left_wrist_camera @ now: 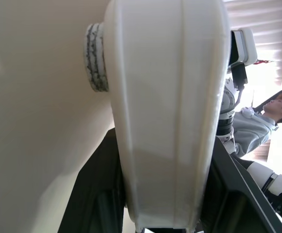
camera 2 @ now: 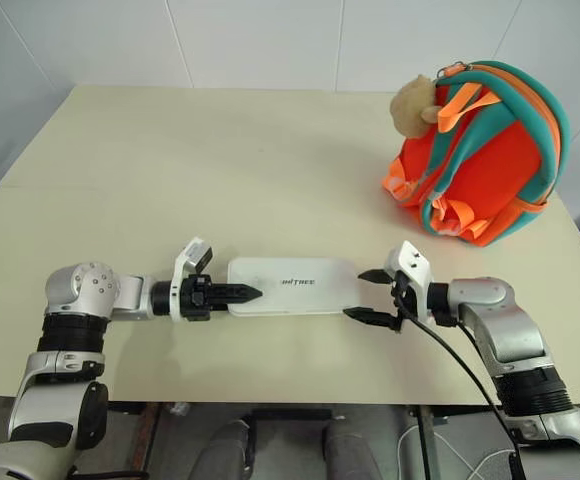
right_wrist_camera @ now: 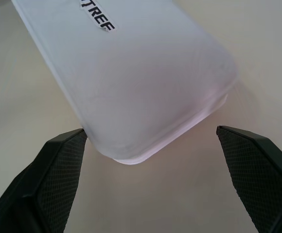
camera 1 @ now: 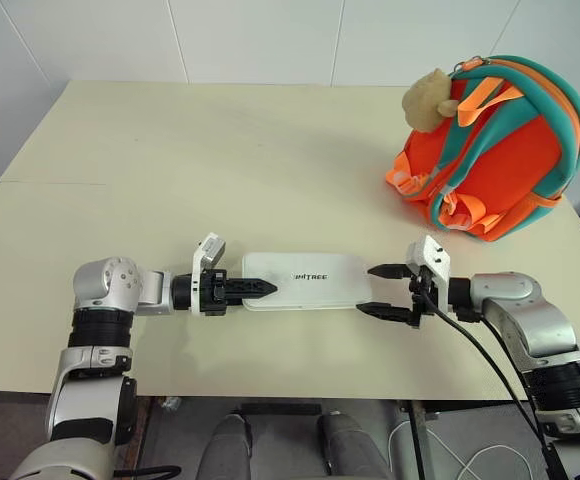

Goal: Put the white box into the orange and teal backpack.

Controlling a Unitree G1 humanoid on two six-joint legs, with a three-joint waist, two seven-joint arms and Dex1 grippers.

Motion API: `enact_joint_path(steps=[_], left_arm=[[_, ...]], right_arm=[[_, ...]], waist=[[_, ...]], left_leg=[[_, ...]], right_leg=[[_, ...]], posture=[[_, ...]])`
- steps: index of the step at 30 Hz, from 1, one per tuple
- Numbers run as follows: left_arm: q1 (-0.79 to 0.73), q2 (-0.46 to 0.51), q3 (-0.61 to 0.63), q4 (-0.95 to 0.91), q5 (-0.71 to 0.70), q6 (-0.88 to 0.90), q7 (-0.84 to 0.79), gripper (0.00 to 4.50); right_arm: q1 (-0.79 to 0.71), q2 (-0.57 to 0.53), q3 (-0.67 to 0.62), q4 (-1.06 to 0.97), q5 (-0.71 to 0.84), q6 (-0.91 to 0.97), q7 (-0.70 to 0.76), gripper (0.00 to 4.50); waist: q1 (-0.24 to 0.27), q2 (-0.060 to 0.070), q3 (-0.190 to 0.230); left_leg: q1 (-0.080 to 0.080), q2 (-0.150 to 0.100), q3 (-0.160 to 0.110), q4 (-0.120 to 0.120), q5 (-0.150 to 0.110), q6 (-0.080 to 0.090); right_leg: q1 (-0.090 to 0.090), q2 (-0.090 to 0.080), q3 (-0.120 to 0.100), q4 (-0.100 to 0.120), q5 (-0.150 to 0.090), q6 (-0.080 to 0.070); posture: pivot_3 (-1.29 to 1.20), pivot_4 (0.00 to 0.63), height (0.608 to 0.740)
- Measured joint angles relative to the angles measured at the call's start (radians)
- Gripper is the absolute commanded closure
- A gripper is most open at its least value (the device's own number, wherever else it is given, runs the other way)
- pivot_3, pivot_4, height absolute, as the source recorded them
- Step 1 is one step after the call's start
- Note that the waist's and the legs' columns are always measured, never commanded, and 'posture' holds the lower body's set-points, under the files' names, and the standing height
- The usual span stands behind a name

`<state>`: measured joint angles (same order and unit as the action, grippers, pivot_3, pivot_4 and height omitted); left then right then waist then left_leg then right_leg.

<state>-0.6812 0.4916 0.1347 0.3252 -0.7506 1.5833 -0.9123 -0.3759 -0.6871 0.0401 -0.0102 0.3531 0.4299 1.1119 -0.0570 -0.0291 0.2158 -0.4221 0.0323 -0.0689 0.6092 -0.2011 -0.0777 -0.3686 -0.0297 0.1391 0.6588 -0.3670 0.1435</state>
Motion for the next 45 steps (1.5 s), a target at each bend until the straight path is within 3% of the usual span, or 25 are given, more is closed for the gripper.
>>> enact_joint_path(steps=[6,11,15,19,23,27,33,36,41,44,45], left_arm=[[0.029,-0.008,0.053,-0.048,-0.022,-0.147,-0.01,3.04],[0.062,0.042,0.063,-0.024,0.01,-0.283,-0.007,3.04],[0.079,0.079,0.05,-0.002,0.028,-0.341,-0.029,3.04],[0.08,0.083,0.029,-0.003,0.036,-0.375,-0.047,3.04],[0.08,0.071,0.026,-0.005,0.034,-0.385,-0.045,3.04],[0.108,0.067,0.051,-0.049,0.025,-0.381,-0.026,3.04],[0.178,0.077,0.132,-0.12,-0.015,-0.35,0.023,3.04],[0.193,0.079,0.159,-0.132,-0.028,-0.342,0.044,3.04],[0.194,0.078,0.169,-0.157,-0.037,-0.341,0.075,3.04],[0.194,0.079,0.183,-0.156,-0.038,-0.35,0.083,3.04],[0.193,0.08,0.186,-0.156,-0.039,-0.356,0.084,3.04]], right_arm=[[-0.002,-0.001,-0.125,-0.053,0.006,-0.001,-0.14,0.0],[-0.033,-0.036,-0.322,-0.055,-0.004,0.015,-0.337,0.0],[-0.087,-0.075,-0.394,-0.056,0.009,0.097,-0.419,0.0],[-0.221,-0.06,-0.352,-0.002,0.0,0.13,-0.468,0.0],[-0.362,0.039,-0.27,0.182,-0.041,0.101,-0.514,0.0],[-0.52,0.143,-0.191,0.472,-0.098,-0.002,-0.529,0.0],[-0.713,0.165,-0.137,0.895,-0.234,-0.248,-0.624,0.0],[-0.771,0.199,-0.147,1.038,-0.25,-0.365,-0.643,0.6],[-0.799,0.238,-0.168,1.126,-0.25,-0.508,-0.636,2.29],[-0.783,0.263,-0.194,1.09,-0.195,-0.57,-0.507,3.37],[-0.748,0.285,-0.21,1.009,-0.134,-0.582,-0.403,3.66]], waist=[[0.004,0.0,0.0],[0.004,0.0,0.0],[0.001,0.0,0.0],[-0.003,0.0,0.0],[-0.002,0.0,0.0],[-0.011,0.0,0.0],[-0.02,0.0,0.0],[-0.029,0.0,0.0],[-0.039,0.0,0.0],[-0.046,0.0,0.0],[-0.05,0.0,0.0]], left_leg=[[0.0,0.0,0.0,0.0,0.0,0.0],[0.0,-0.001,0.0,-0.003,0.0,0.0],[0.0,0.0,0.002,-0.007,0.0,0.0],[0.0,0.0,0.003,-0.008,0.0,0.0],[0.0,0.0,0.003,-0.009,0.001,0.0],[-0.001,0.0,0.005,-0.01,0.001,0.0],[-0.001,0.0,0.005,-0.014,0.001,-0.001],[0.0,0.0,0.006,-0.013,0.001,-0.001],[0.0,0.0,0.006,-0.013,0.002,-0.002],[0.0,0.001,0.006,-0.013,0.002,-0.002],[0.0,0.001,0.005,-0.014,0.002,-0.002]], right_leg=[[0.0,-0.001,0.0,0.0,0.0,0.0],[0.0,-0.001,0.0,-0.002,0.0,0.0],[-0.002,-0.002,0.001,-0.003,-0.001,-0.001],[-0.004,-0.002,0.001,-0.003,-0.001,-0.001],[-0.004,-0.002,0.001,-0.003,-0.001,-0.001],[-0.006,-0.002,0.003,-0.002,-0.001,-0.002],[-0.007,-0.003,0.002,-0.004,-0.001,-0.003],[-0.007,-0.003,0.002,-0.004,-0.001,-0.003],[-0.007,-0.002,0.002,-0.001,-0.001,-0.002],[-0.007,-0.002,0.002,-0.001,-0.001,-0.002],[-0.007,-0.002,0.002,-0.001,-0.001,-0.002]], posture=[[0.0,0.15,0.74],[0.0,0.15,0.74],[0.0,0.15,0.74],[0.0,0.15,0.74],[0.0,0.15,0.74],[0.0,0.15,0.74],[0.0,0.15,0.74],[0.0,0.15,0.74],[0.0,0.15,0.74],[0.0,0.15,0.74],[0.0,0.15,0.74]])
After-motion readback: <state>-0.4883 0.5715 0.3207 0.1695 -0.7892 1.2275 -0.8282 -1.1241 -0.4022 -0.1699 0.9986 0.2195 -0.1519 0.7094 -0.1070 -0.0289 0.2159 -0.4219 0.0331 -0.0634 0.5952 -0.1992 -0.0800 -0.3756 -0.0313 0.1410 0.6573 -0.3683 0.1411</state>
